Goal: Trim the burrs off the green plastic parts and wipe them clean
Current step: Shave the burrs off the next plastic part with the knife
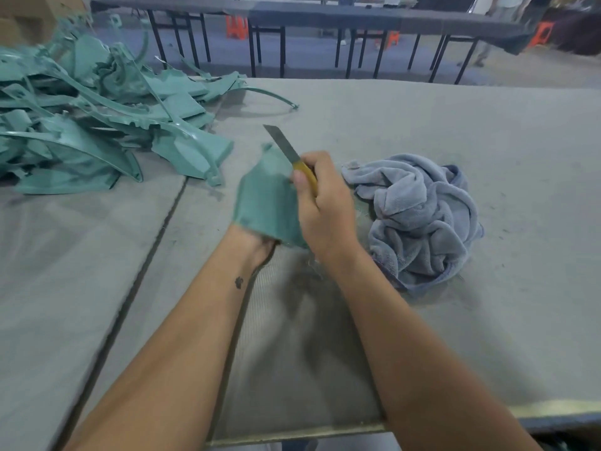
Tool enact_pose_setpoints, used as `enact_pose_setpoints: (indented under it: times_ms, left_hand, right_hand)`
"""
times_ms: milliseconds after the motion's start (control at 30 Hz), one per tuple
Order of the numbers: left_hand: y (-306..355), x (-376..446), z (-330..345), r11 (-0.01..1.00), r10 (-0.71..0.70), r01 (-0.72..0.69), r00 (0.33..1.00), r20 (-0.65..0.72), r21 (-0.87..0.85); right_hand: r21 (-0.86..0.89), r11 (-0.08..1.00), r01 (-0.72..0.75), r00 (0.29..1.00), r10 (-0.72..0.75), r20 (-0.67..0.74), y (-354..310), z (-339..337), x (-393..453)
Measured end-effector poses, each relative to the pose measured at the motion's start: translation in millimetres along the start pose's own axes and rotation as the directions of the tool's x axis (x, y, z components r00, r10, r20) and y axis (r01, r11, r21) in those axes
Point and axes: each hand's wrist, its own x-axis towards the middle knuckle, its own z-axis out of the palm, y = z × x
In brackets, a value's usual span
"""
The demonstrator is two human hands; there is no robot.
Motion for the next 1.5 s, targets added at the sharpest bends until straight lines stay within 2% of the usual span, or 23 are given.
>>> enact_pose_setpoints:
  times_ms: [67, 133, 200, 233, 300, 367, 400, 467, 533, 600, 700, 767, 833, 967, 1067, 1167, 1300, 1333, 1400, 1500]
  left_hand:
    - [5.3, 0.6, -9.2, 0.998, -0.047, 0.049, 0.998, 0.043, -0.05]
    - [18.1, 0.8, -21.1, 0.982, -0.124, 0.152, 0.968, 0.217, -0.116]
    - [28.2, 0.2, -28.8, 0.976, -0.152, 0.194, 0.933, 0.326, -0.101]
    - [31.2, -1.2, -32.7, 0.98, -0.167, 0.195, 0.918, 0.36, -0.041]
    - [36.0, -2.8, -38.6, 0.974, -0.184, 0.127, 0.927, 0.328, 0.19]
    - [39.2, -2.3, -46.0, 0.913, -0.215, 0.086, 0.932, 0.291, 0.398]
    - [40.1, -0.9, -46.7, 0.901, -0.201, 0.065, 0.938, 0.281, 0.429]
    - [36.9, 0.1, -40.8, 0.924, -0.069, -0.006, 0.981, 0.182, 0.382]
    - [28.5, 4.5, -31.9, 0.951, 0.062, -0.056, 0.998, -0.01, 0.303]
    - [20.3, 10.0, -25.4, 0.972, 0.087, -0.057, 0.988, -0.125, 0.23]
    - [15.8, 18.5, -25.5, 0.994, 0.042, -0.023, 0.983, -0.178, 0.108]
    - [15.8, 21.3, -27.2, 1.0, -0.003, 0.002, 0.983, -0.184, -0.004]
    - [13.4, 20.7, -25.2, 0.998, -0.043, 0.037, 0.989, -0.141, -0.045]
    - [4.5, 20.0, -18.7, 0.993, -0.025, 0.033, 0.997, -0.074, 0.115]
    - [4.7, 21.4, -19.8, 0.995, 0.002, 0.008, 0.995, -0.103, 0.097]
    - [5.0, 22.0, -22.6, 0.998, 0.014, -0.006, 0.993, -0.115, 0.07]
    - [7.4, 18.9, -20.1, 1.0, -0.008, 0.005, 0.994, -0.111, -0.029]
    - [8.9, 18.1, -19.8, 0.995, -0.014, 0.004, 0.995, -0.096, -0.097]
    - [11.7, 16.8, -20.5, 0.971, -0.038, 0.019, 0.996, -0.075, -0.237]
    - [14.1, 16.4, -21.3, 0.923, -0.068, 0.031, 0.994, -0.082, -0.384]
  right_hand:
    - [-0.048, 0.999, -0.014, 0.998, 0.016, 0.058, 7.7, -2.9, 2.2]
    - [-0.072, 0.997, -0.027, 0.994, 0.034, 0.103, 14.7, -9.4, 4.0]
    - [-0.127, 0.991, -0.033, 0.991, 0.049, 0.127, 17.7, -14.5, 4.7]
    - [-0.143, 0.989, -0.047, 0.989, 0.066, 0.132, 18.0, -15.6, 4.4]
    - [-0.157, 0.984, -0.084, 0.987, 0.104, 0.125, 18.1, -16.3, 3.7]
    - [-0.204, 0.972, -0.115, 0.989, 0.132, 0.07, 18.9, -15.9, 4.1]
    - [-0.219, 0.965, -0.143, 0.988, 0.152, 0.026, 19.0, -16.1, 4.8]
    - [-0.142, 0.963, -0.228, 0.973, 0.22, -0.072, 19.2, -18.2, 7.3]
    - [0.011, 0.95, -0.313, 0.938, 0.311, -0.156, 20.4, -22.1, 10.6]
    - [0.147, 0.914, -0.377, 0.899, 0.4, -0.179, 22.2, -26.0, 11.9]
    - [0.302, 0.852, -0.428, 0.876, 0.474, -0.094, 20.7, -25.0, 11.3]
    - [0.38, 0.797, -0.47, 0.858, 0.513, -0.014, 15.6, -20.0, 13.1]
    - [0.429, 0.747, -0.508, 0.848, 0.52, 0.1, 10.5, -15.2, 14.7]
    - [0.41, 0.765, -0.496, 0.868, 0.426, 0.257, 5.4, -11.8, 10.4]
    - [0.429, 0.757, -0.494, 0.869, 0.405, 0.285, 4.4, -14.3, 9.6]
    - [0.532, 0.681, -0.503, 0.864, 0.376, 0.335, 7.8, -21.9, 12.2]
    - [0.654, 0.539, -0.532, 0.84, 0.237, 0.488, 12.4, -31.1, 12.3]
    - [0.633, 0.541, -0.553, 0.818, 0.208, 0.537, 13.8, -31.3, 11.4]
    - [0.542, 0.614, -0.574, 0.774, 0.191, 0.604, 16.4, -27.5, 8.6]
    - [0.405, 0.7, -0.589, 0.742, 0.268, 0.614, 18.4, -18.7, 5.0]
